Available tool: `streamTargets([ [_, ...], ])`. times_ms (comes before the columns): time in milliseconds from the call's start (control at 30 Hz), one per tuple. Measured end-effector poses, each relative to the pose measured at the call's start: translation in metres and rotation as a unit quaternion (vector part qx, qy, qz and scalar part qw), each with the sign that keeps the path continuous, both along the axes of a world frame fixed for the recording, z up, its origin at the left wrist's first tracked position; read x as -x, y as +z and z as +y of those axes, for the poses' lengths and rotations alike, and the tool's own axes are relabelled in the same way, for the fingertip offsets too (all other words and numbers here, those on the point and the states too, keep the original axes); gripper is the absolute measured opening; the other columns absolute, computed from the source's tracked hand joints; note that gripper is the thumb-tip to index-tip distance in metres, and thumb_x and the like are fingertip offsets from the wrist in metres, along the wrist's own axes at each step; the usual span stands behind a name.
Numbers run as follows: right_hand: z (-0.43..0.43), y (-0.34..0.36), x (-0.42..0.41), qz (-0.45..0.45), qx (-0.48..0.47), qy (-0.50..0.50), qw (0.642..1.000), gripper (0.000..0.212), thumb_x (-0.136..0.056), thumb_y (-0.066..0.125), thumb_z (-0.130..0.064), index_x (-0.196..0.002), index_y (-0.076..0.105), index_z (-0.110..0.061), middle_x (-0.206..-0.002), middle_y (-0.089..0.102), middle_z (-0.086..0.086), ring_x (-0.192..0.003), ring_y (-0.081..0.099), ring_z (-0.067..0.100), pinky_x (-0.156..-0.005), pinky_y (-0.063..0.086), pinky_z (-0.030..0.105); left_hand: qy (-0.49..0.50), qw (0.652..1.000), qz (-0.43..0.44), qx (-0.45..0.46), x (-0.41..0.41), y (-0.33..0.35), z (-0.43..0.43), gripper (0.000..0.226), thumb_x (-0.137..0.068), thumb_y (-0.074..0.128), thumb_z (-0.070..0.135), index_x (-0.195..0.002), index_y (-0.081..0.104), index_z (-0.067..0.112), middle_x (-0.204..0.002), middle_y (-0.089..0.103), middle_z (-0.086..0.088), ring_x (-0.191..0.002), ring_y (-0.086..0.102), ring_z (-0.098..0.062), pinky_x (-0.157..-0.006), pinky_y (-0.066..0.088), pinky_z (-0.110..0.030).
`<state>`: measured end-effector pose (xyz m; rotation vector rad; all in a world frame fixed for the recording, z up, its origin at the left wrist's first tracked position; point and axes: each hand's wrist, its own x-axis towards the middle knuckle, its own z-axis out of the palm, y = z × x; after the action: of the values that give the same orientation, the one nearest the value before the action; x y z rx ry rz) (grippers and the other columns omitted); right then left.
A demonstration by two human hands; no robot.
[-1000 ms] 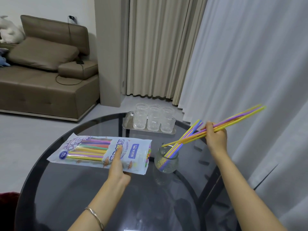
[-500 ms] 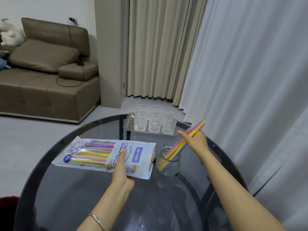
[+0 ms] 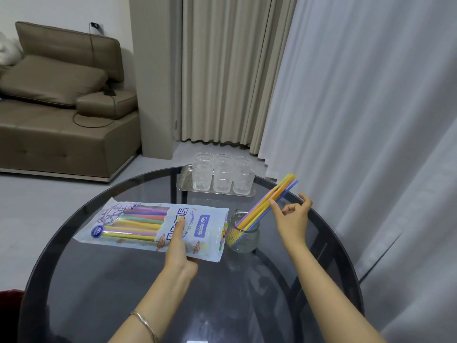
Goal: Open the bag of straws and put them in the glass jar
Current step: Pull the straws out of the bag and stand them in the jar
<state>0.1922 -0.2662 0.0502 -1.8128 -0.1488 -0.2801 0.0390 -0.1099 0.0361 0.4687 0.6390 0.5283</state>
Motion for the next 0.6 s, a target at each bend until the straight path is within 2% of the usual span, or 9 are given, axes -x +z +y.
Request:
streamTargets([
  [67,0.004,0.000,0.028,0.024,-0.049,0.010,0.998,0.045,-0.087,0.062,-0.035,-0.121,0.041,-0.013,-0.078,0.055,0.004,-0.069,0.053,0.017,-0.060,0.040,0.027,-0.006,1.000,-0.006,-0.008,0.003,0.002,-0.004,0.006,-0.086,0.064,0.030,-0.091,0.061,0.026,-0.064,0.073,0.008,-0.054,0.069,-0.008,-0.067,0.057,-0.036],
  [133,0.014,-0.003,0.060,0.078,-0.081,0.080,0.990,0.022,-0.093,0.052,-0.036,-0.101,0.051,-0.016,-0.078,0.056,0.001,-0.060,0.051,0.015,-0.056,0.040,0.024,-0.010,1.000,-0.012,-0.018,0.007,0.004,-0.009,0.008,-0.086,0.064,0.030,-0.093,0.061,0.026,-0.068,0.074,0.008,-0.055,0.070,-0.007,-0.065,0.057,-0.034],
  [167,0.019,-0.005,0.076,0.098,-0.089,0.123,0.984,0.018,-0.095,0.049,-0.035,-0.093,0.052,-0.017,-0.076,0.056,0.001,-0.055,0.049,0.014,-0.052,0.040,0.021,-0.011,1.000,-0.015,-0.022,0.010,0.005,-0.011,0.010,-0.086,0.064,0.030,-0.095,0.062,0.026,-0.071,0.075,0.008,-0.056,0.070,-0.007,-0.066,0.056,-0.034],
  [233,0.031,-0.007,0.101,0.110,-0.106,0.178,0.972,0.018,-0.097,0.045,-0.032,-0.086,0.052,-0.020,-0.075,0.057,0.001,-0.054,0.048,0.013,-0.049,0.040,0.019,-0.009,0.999,-0.020,-0.035,0.016,0.005,-0.015,0.018,-0.086,0.064,0.031,-0.103,0.062,0.024,-0.087,0.074,0.004,-0.063,0.070,-0.008,-0.073,0.055,-0.037],
  [333,0.042,-0.003,0.125,0.169,-0.229,0.161,0.945,0.021,-0.098,0.042,-0.032,-0.095,0.055,-0.016,-0.080,0.059,-0.002,-0.067,0.056,0.012,-0.061,0.046,0.024,0.002,0.997,-0.014,-0.076,0.026,0.007,-0.021,0.027,-0.085,0.065,0.033,-0.110,0.063,0.021,-0.105,0.070,-0.002,-0.083,0.068,-0.015,-0.083,0.054,-0.041],
  [400,0.046,0.000,0.131,0.257,-0.347,0.150,0.889,0.028,-0.097,0.042,-0.037,-0.104,0.058,-0.015,-0.087,0.063,-0.002,-0.076,0.060,0.013,-0.068,0.048,0.027,0.014,0.993,0.006,-0.120,0.031,0.010,-0.026,0.021,-0.084,0.067,0.032,-0.101,0.064,0.021,-0.103,0.071,-0.002,-0.087,0.067,-0.016,-0.073,0.056,-0.036],
  [467,0.048,-0.003,0.133,0.324,-0.416,0.150,0.836,0.034,-0.096,0.042,-0.040,-0.101,0.062,-0.012,-0.094,0.067,0.004,-0.084,0.063,0.020,-0.076,0.050,0.034,0.020,0.985,0.022,-0.171,0.037,0.015,-0.030,0.020,-0.083,0.068,0.030,-0.099,0.066,0.018,-0.096,0.072,-0.002,-0.082,0.068,-0.016,-0.057,0.055,-0.028],
  [533,0.048,-0.001,0.134,0.345,-0.453,0.147,0.809,0.037,-0.096,0.042,-0.038,-0.085,0.064,-0.011,-0.081,0.070,0.008,-0.080,0.063,0.026,-0.079,0.050,0.039,0.013,0.975,0.027,-0.221,0.042,0.021,-0.034,0.025,-0.082,0.070,0.027,-0.100,0.068,0.011,-0.091,0.073,-0.004,-0.072,0.071,-0.013,-0.047,0.052,-0.022],
  [600,0.049,0.001,0.133,0.354,-0.459,0.127,0.805,0.038,-0.096,0.044,-0.037,-0.075,0.063,-0.010,-0.059,0.070,0.006,-0.071,0.062,0.027,-0.071,0.050,0.040,0.007,0.967,0.024,-0.252,0.045,0.024,-0.036,0.027,-0.081,0.070,0.024,-0.102,0.068,0.007,-0.086,0.073,-0.004,-0.065,0.071,-0.007,-0.046,0.051,-0.019],
])
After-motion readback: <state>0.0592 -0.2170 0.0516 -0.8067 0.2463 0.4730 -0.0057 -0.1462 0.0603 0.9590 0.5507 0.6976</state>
